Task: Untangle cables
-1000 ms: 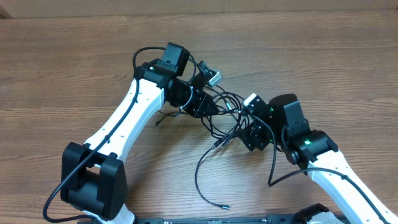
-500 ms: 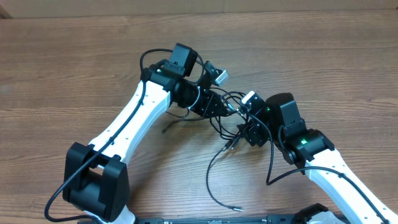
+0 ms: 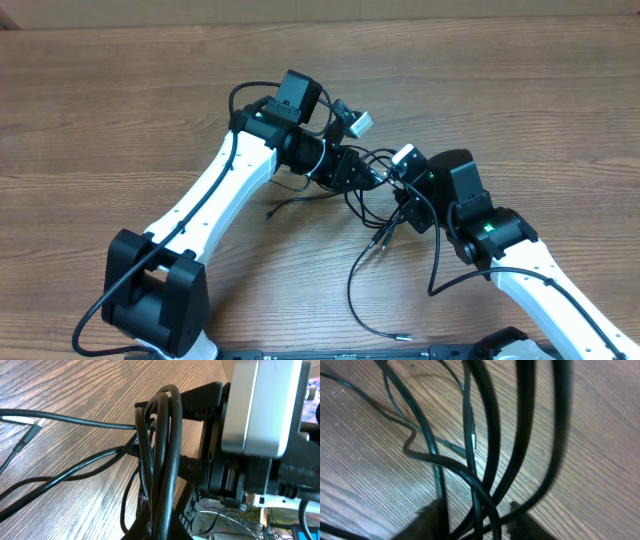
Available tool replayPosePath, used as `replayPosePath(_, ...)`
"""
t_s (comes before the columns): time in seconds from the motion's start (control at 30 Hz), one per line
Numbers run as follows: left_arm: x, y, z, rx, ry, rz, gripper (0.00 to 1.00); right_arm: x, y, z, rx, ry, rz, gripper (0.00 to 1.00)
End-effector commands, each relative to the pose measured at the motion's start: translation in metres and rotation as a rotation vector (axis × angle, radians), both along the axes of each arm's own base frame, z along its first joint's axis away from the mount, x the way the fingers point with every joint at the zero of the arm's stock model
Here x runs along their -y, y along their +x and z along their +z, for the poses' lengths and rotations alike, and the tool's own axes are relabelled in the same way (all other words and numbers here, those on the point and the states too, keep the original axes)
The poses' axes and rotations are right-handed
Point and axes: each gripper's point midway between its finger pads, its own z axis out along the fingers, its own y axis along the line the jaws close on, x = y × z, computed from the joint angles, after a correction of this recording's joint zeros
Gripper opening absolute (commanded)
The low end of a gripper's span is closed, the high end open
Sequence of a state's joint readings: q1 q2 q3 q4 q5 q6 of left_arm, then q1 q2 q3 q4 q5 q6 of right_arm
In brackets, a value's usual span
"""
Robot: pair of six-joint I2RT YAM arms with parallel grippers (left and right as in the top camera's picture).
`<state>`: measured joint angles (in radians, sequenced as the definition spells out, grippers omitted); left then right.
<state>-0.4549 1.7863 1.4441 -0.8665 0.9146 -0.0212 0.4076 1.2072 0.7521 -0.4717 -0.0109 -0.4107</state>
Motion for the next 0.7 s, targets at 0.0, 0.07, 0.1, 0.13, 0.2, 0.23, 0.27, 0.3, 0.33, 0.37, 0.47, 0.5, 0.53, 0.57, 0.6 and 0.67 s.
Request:
replayPosePath(0.0,0.005,-0.005,0.003,-0.032,-0.036,-0.017,0.04,0.001,0.007,0.007,0.025,-0.004,-0.030,0.31)
replayPosePath(0.07,0.006,-0.005,0.003,-0.030,-0.037,-0.017,0.04,0.001,0.007,0.008,0.027,-0.002,-0.030,0.27)
replayPosePath(0.1,0.006,-0.004,0.003,-0.028,-0.038,-0.017,0.04,0.001,0.007,0.008,0.028,0.001,-0.032,0.25)
replayPosePath(0.13,0.006,-0.004,0.003,-0.026,-0.039,-0.017,0.04,0.001,0.008,0.009,0.030,0.003,-0.033,0.24)
replayPosePath(0.2,0.006,-0.003,0.003,-0.021,-0.041,-0.017,0.04,0.000,0.009,0.009,0.031,0.015,-0.045,0.22)
replayPosePath(0.23,0.006,-0.003,0.004,-0.018,-0.042,-0.017,0.04,0.000,0.009,0.010,0.030,0.022,-0.048,0.20)
replayPosePath(0.27,0.007,-0.001,0.004,-0.011,-0.044,-0.017,0.04,-0.003,0.008,0.010,0.025,0.032,-0.040,0.20)
replayPosePath(0.3,0.007,0.000,0.004,-0.005,-0.045,-0.016,0.04,-0.005,0.007,0.010,0.020,0.041,-0.031,0.19)
replayPosePath(0.33,0.007,0.001,0.005,0.002,-0.048,-0.015,0.05,-0.007,0.006,0.010,0.015,0.051,-0.022,0.19)
replayPosePath(0.37,0.008,0.003,0.005,0.005,-0.051,-0.010,0.05,-0.008,0.005,0.010,0.012,0.057,-0.016,0.18)
replayPosePath(0.47,0.006,0.015,0.000,0.008,-0.005,0.060,0.05,-0.010,0.004,0.010,-0.001,0.083,-0.026,0.16)
replayPosePath(0.5,0.005,0.019,-0.003,0.007,0.014,0.083,0.05,-0.010,0.003,0.010,-0.003,0.082,-0.027,0.16)
replayPosePath(0.53,0.004,0.022,-0.004,0.006,0.029,0.102,0.04,-0.010,0.003,0.010,-0.004,0.087,-0.032,0.15)
replayPosePath(0.57,0.002,0.024,-0.007,0.000,0.047,0.125,0.05,-0.010,0.003,0.011,-0.006,0.092,-0.038,0.15)
replayPosePath(0.6,0.002,0.026,-0.008,-0.002,0.058,0.140,0.04,-0.010,0.002,0.012,-0.005,0.096,-0.039,0.14)
replayPosePath(0.67,-0.001,0.030,-0.012,-0.005,0.086,0.170,0.04,-0.012,0.001,0.015,-0.003,0.109,-0.028,0.14)
